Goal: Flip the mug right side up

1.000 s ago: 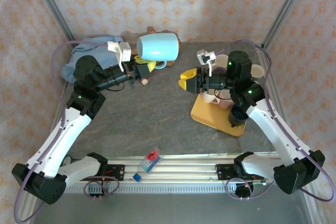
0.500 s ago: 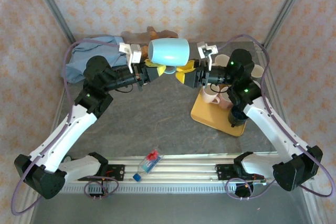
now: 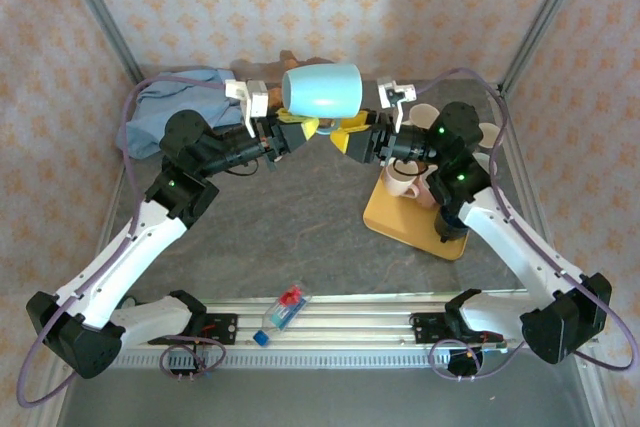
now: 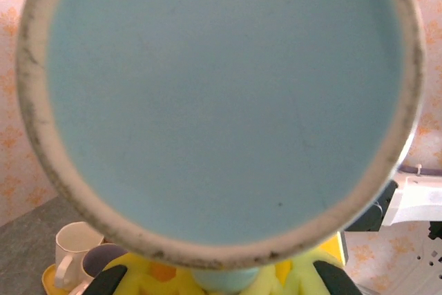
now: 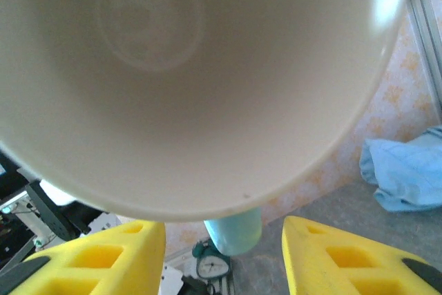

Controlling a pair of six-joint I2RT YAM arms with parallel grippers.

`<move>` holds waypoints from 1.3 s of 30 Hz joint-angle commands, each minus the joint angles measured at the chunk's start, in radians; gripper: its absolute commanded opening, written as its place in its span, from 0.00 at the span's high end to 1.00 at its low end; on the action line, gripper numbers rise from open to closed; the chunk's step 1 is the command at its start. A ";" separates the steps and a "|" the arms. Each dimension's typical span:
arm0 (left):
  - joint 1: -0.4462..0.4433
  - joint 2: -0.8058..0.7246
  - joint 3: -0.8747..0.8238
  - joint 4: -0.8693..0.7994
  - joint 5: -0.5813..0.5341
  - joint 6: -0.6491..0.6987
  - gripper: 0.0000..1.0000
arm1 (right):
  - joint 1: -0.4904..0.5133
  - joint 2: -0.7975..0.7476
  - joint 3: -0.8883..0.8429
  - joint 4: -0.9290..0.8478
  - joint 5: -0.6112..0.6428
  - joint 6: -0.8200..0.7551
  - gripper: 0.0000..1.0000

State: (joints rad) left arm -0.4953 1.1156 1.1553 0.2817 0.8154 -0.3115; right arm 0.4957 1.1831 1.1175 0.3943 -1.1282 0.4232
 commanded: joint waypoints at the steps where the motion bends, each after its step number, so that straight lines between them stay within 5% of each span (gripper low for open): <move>1: -0.009 -0.020 -0.001 0.156 -0.045 -0.029 1.00 | 0.009 -0.011 -0.025 0.166 0.067 0.076 0.53; 20: -0.027 0.026 -0.038 0.346 -0.108 -0.130 1.00 | 0.064 0.069 -0.019 0.349 0.175 0.193 0.59; 39: -0.026 -0.012 -0.135 0.308 -0.245 -0.141 0.96 | 0.063 0.018 0.002 0.217 0.325 0.075 0.99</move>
State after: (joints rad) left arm -0.5175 1.1515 1.0218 0.5724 0.6521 -0.4740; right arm 0.5606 1.2552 1.0809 0.5991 -0.8742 0.5587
